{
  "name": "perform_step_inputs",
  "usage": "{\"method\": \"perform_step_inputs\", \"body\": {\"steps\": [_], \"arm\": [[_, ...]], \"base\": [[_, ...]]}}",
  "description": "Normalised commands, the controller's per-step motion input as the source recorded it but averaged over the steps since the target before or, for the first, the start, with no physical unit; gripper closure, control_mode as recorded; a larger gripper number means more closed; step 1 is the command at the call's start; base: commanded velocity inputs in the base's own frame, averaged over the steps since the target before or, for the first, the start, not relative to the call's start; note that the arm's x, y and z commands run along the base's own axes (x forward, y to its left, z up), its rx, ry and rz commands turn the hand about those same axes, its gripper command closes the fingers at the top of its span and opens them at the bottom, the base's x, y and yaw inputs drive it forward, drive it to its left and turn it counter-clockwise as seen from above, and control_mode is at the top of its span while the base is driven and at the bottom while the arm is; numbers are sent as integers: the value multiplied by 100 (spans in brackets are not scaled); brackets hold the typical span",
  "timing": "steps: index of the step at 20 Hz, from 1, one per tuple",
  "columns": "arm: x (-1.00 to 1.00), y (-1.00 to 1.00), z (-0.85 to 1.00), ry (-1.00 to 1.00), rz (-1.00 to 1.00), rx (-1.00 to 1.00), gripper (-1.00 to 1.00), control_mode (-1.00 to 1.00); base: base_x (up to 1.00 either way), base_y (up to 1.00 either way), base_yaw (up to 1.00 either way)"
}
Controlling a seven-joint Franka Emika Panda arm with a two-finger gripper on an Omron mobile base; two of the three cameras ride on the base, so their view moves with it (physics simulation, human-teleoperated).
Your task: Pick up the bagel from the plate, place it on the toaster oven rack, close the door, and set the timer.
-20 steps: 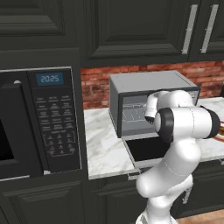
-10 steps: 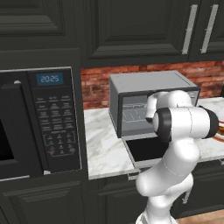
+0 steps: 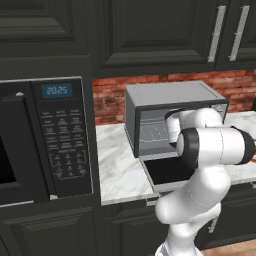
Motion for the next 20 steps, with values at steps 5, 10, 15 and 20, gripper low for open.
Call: {"method": "perform_step_inputs", "body": {"steps": [5,10,15,20], "arm": [[-70,-13,-39,13,-1,0,100,-100],[-83,-17,-41,14,-1,0,100,-100],[-90,-19,-44,13,-2,0,100,-100],[-77,-16,-45,17,-2,0,-100,-100]], "base": [[0,0,0],[0,0,0],[0,0,0],[0,0,0]]}}
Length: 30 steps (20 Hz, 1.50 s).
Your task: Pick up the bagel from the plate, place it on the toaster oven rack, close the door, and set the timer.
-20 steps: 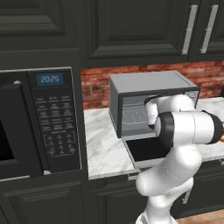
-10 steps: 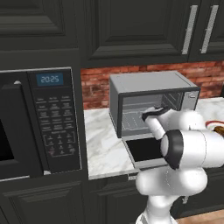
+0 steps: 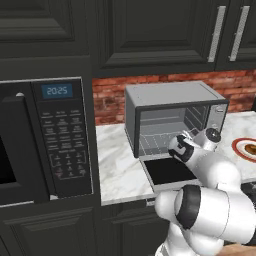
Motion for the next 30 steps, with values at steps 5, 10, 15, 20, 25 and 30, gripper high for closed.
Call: {"method": "perform_step_inputs", "body": {"steps": [5,10,15,20,25,30], "arm": [[-43,-29,22,3,0,9,-100,-100],[-48,-23,100,0,0,17,-100,-100],[-56,-19,82,0,0,14,-100,-100],[-57,-62,34,5,0,7,-100,-100],[-31,-98,2,4,0,6,-100,-100],[-1,-100,0,0,0,7,-100,-100]], "base": [[0,0,0],[0,0,0],[0,0,0],[0,0,0],[0,0,0],[0,0,0]]}}
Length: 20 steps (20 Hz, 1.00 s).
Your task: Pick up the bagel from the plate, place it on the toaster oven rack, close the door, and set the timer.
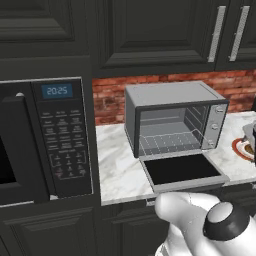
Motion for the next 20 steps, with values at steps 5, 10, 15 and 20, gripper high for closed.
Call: {"method": "perform_step_inputs", "body": {"steps": [5,10,15,20], "arm": [[6,-90,-5,0,0,4,-100,-100],[24,-77,-7,0,0,2,-100,-100],[36,-60,-18,0,0,0,-100,-100],[39,-44,-37,0,0,0,-100,-100]], "base": [[0,0,0],[0,0,0],[0,0,0],[0,0,0]]}}
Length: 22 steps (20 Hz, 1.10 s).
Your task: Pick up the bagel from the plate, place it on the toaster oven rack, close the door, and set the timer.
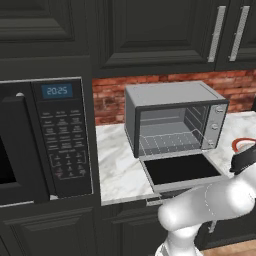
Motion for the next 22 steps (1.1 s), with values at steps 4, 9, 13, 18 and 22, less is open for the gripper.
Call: {"method": "perform_step_inputs", "body": {"steps": [4,9,13,18,22], "arm": [[14,-8,-53,0,0,0,-100,-100],[6,-8,-41,0,-8,0,-100,-100],[51,-4,-19,0,-18,0,-100,-100],[55,-9,-16,0,-18,0,-100,-100],[23,-19,-30,2,-14,0,-100,-100]], "base": [[0,0,0],[0,0,0],[0,0,0],[0,0,0],[0,0,0]]}}
